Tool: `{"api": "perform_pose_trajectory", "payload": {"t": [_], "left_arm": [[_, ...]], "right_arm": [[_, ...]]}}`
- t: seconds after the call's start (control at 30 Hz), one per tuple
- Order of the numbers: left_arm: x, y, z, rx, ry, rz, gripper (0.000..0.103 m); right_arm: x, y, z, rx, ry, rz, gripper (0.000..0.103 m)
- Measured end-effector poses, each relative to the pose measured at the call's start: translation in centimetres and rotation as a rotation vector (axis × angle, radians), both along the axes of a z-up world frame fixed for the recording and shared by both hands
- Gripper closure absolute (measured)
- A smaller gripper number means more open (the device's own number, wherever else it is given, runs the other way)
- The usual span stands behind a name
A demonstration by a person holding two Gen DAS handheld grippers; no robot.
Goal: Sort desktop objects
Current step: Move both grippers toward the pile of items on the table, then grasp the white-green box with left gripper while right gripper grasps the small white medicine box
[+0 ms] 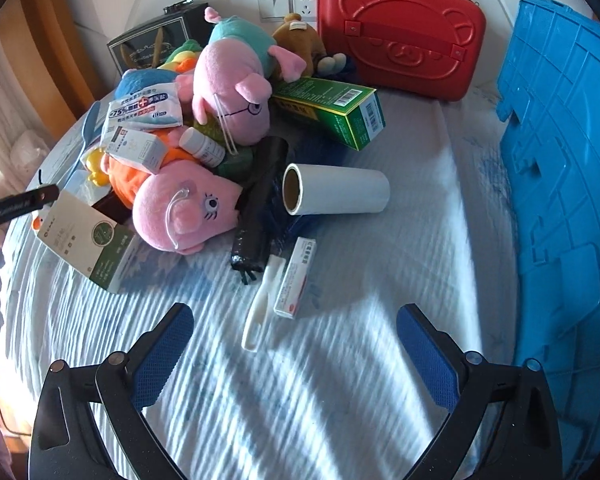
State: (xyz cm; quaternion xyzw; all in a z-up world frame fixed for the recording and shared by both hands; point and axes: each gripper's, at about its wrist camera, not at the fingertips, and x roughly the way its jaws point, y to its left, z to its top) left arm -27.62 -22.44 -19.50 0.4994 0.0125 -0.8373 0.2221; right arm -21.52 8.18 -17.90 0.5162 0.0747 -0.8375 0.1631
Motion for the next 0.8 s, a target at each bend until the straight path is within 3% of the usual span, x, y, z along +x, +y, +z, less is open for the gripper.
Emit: {"api": "perform_pose_trajectory", "payload": {"t": [0.17, 0.4, 0.53, 0.7, 0.8], "left_arm": [[-1.0, -2.2, -2.4, -0.003, -0.078, -0.027, 0.0], [5.9, -2.0, -5.3, 0.075, -0.148, -0.081, 0.0], [9.6, -0.4, -5.5, 0.148, -0.123, -0.169, 0.0], [10.2, 3.3, -4.5, 0.154, -0.076, -0.357, 0.0], [8.7, 5.2, -5.8, 0.152, -0.141, -0.444, 0.0]], "right_arm": [[0.2, -1.5, -1.9, 0.019, -0.053, -0.033, 0.0], [2.2, -7.4, -5.6, -0.018, -0.163, 0.064, 0.0], [3.4, -10.2, -7.8, 0.005, -0.191, 0.093, 0.0], [3.6, -8.5, -7.7, 0.021, -0.173, 0.034, 0.0], [3.0, -5.6, -6.9, 0.022, -0.155, -0.032, 0.0]]}}
